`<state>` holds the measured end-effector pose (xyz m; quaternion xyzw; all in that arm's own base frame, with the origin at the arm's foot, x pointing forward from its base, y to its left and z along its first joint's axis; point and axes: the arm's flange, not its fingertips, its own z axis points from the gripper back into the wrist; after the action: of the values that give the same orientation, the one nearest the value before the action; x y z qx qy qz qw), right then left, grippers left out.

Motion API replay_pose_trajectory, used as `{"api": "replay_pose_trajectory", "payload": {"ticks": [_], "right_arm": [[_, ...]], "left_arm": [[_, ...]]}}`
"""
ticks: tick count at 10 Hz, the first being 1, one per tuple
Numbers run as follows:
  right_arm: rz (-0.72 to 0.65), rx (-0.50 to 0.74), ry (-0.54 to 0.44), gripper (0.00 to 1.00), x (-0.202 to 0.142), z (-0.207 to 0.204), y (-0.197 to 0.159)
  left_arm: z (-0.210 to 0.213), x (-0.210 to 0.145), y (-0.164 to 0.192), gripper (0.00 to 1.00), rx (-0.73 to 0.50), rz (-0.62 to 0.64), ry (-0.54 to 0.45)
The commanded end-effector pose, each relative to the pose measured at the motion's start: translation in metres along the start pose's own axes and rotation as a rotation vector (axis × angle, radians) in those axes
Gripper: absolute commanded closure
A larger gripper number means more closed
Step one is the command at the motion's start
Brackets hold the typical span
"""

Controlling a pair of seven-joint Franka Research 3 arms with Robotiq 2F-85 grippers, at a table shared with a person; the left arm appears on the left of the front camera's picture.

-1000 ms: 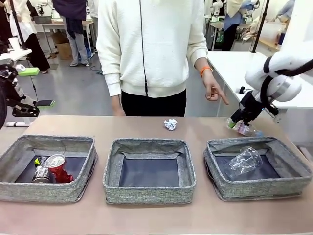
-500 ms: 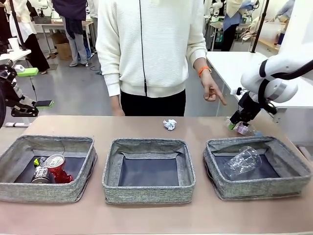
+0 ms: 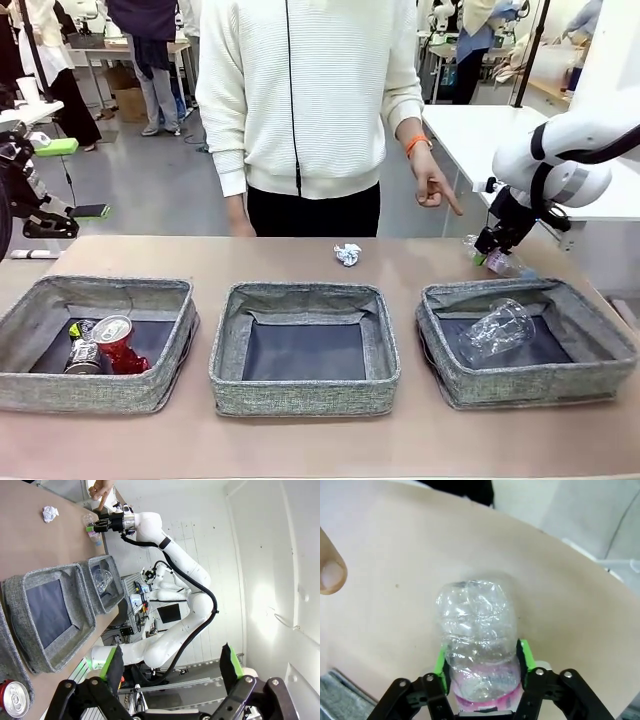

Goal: Sort the waste into the appropriate baskets.
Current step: Pick up the waste item pointed out by the person.

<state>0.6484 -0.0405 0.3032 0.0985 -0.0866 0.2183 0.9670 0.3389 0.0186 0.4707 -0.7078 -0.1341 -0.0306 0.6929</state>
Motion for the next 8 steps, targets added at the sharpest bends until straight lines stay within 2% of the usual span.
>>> {"api": "replay_pose_trajectory", "payload": {"ticks": [1,2,8], "right_arm": [[-0.043,-0.03,-0.006,1.0,-0.007,0.004,0.004],[-0.067,-0.021,-0.011,0.74,-0.008,0.007,0.001],[-0.148,-0.008,-0.063,0.74,-0.013,0.021,-0.01]], "left_arm": [[-0.002,-0.002,-0.003,0.0,-0.014,-0.006,-0.001],[-0.002,-0.002,-0.003,0.0,-0.014,-0.006,-0.001],[-0.002,-0.002,-0.003,0.0,-0.014,-0.006,-0.001]]}}
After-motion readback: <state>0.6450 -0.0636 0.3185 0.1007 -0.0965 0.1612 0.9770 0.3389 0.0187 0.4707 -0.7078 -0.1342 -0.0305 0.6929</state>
